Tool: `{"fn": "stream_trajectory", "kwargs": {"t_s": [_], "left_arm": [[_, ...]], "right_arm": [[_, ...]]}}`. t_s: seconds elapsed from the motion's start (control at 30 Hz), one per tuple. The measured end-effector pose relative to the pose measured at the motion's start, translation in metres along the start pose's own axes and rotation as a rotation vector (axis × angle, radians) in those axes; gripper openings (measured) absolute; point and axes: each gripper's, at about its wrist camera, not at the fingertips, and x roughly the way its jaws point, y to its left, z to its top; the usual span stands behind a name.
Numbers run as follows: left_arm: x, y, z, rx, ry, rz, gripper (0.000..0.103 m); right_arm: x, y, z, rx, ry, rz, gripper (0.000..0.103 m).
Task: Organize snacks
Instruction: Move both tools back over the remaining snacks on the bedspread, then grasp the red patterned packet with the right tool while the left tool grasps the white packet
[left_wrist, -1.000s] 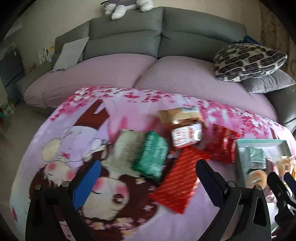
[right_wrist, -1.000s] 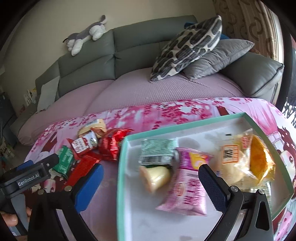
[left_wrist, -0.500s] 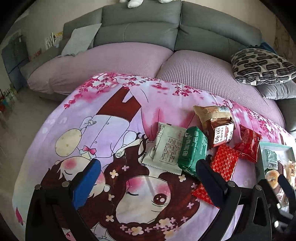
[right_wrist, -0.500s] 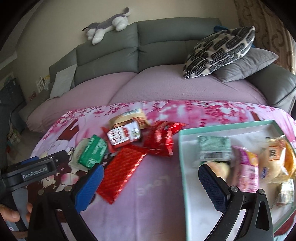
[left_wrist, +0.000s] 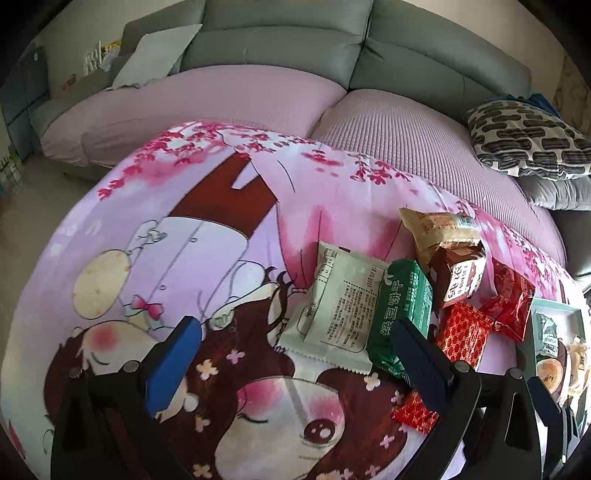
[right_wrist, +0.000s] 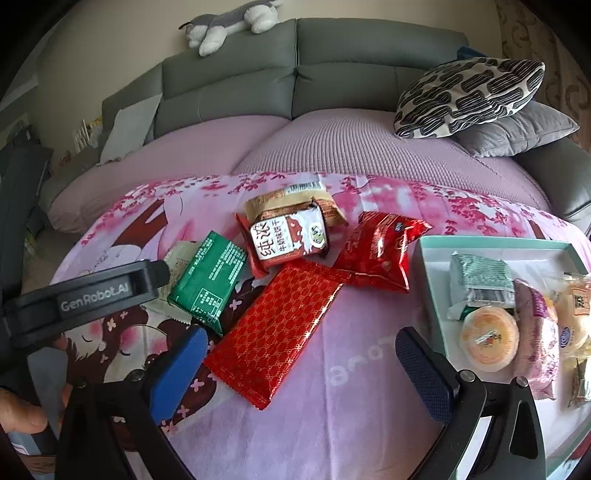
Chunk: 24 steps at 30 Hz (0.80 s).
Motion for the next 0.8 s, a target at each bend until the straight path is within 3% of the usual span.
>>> {"fn": "stream_trajectory", "kwargs": {"t_s": [0.6, 0.8], "left_arm": [[0.027, -0.002, 0.010, 0.004, 0.008, -0.038, 0.102], [0.038, -0.013, 0.007, 0.062, 0.033, 0.014, 0.102]], "right_arm": [[0.040, 0.015, 0.004, -0.001, 0.081, -0.008, 0.099], [0.045, 0.013, 0.001, -0.002, 0.097, -0.029, 0.091]]}}
